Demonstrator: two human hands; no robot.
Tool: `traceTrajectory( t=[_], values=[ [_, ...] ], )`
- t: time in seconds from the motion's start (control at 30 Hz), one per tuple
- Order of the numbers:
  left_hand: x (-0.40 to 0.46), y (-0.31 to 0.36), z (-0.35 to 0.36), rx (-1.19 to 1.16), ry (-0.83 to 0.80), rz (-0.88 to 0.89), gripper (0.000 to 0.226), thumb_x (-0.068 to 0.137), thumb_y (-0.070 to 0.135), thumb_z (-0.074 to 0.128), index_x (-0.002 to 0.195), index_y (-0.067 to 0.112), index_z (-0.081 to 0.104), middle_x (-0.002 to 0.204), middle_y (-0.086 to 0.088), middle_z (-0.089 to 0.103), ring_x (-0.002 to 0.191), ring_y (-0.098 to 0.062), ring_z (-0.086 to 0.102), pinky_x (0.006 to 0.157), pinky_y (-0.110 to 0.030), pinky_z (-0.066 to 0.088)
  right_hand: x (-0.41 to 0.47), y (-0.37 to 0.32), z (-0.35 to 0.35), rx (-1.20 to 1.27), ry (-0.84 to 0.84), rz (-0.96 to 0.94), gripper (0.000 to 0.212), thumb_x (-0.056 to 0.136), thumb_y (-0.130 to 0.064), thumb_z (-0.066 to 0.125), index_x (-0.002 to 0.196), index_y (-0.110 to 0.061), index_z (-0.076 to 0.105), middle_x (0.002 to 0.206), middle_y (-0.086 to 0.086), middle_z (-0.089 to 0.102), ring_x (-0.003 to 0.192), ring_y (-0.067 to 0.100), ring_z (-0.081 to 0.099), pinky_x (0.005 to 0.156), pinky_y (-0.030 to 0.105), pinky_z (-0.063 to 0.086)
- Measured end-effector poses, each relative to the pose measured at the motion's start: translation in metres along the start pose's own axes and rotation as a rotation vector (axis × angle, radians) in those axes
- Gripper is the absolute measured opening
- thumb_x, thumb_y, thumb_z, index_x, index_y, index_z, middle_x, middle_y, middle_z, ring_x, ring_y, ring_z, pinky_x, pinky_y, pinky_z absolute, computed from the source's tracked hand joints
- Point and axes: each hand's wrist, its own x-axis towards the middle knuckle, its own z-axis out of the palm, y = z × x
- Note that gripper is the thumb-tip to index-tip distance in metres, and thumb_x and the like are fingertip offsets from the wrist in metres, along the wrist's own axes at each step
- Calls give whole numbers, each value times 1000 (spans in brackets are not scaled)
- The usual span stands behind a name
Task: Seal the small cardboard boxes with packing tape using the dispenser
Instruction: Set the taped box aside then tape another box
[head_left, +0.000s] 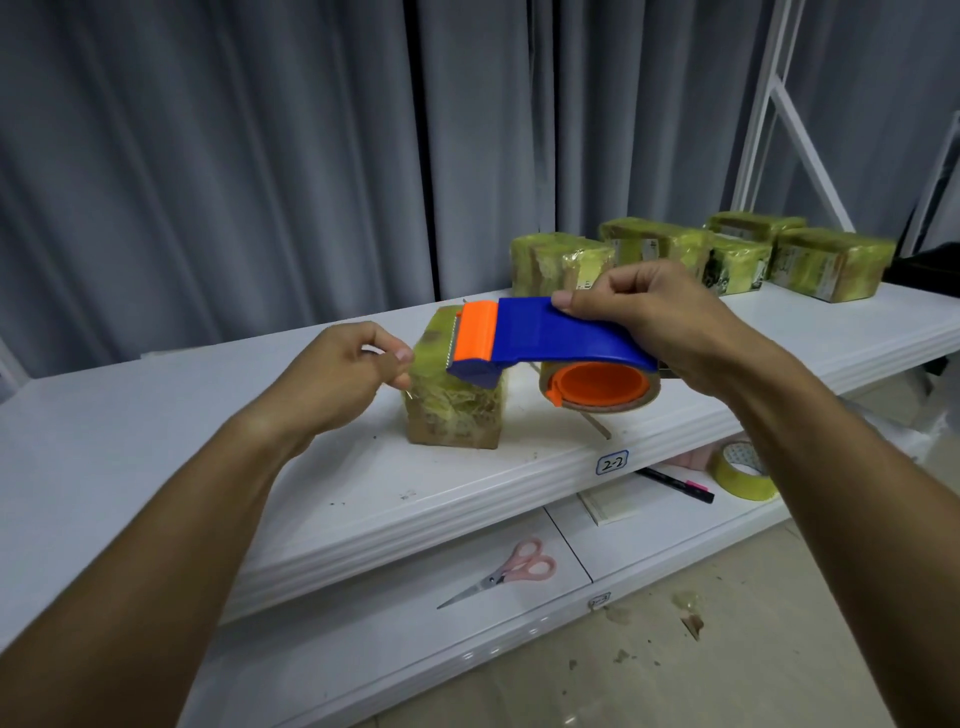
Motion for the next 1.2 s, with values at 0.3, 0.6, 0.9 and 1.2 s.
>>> traceTrajectory(
  t=[0.3,0.6,0.9,1.2],
  values=[
    [-4,-7,1,154,14,59,13,100,29,57,91,25,64,75,16,74,63,8,57,63,-27,38,1,9,-5,-13,-55,68,44,60,-67,76,67,-24,73,73,2,74,60,13,71,50,17,51],
    [-1,-11,7,383,102,111,13,100,29,51,88,31,57,76,15,71,80,-6,61,72,-32,46,5,17,-5,-36,-76,79,36,62,-64,73,64,-28,74,74,0,75,63,14,72,55,21,55],
    [5,-20,7,401,71,140,13,99,34,57,96,35,44,74,10,72,82,-16,64,79,-41,51,10,25,-2,-64,-46,64,47,61,-64,73,72,-19,72,73,1,75,64,14,71,64,27,55],
    [8,-30,9,248,11,24,13,98,43,55,94,30,52,69,12,73,78,-15,62,63,-30,42,14,29,2,-72,-46,113,47,60,-62,74,74,-17,73,72,1,74,68,17,71,75,36,56]
  ],
)
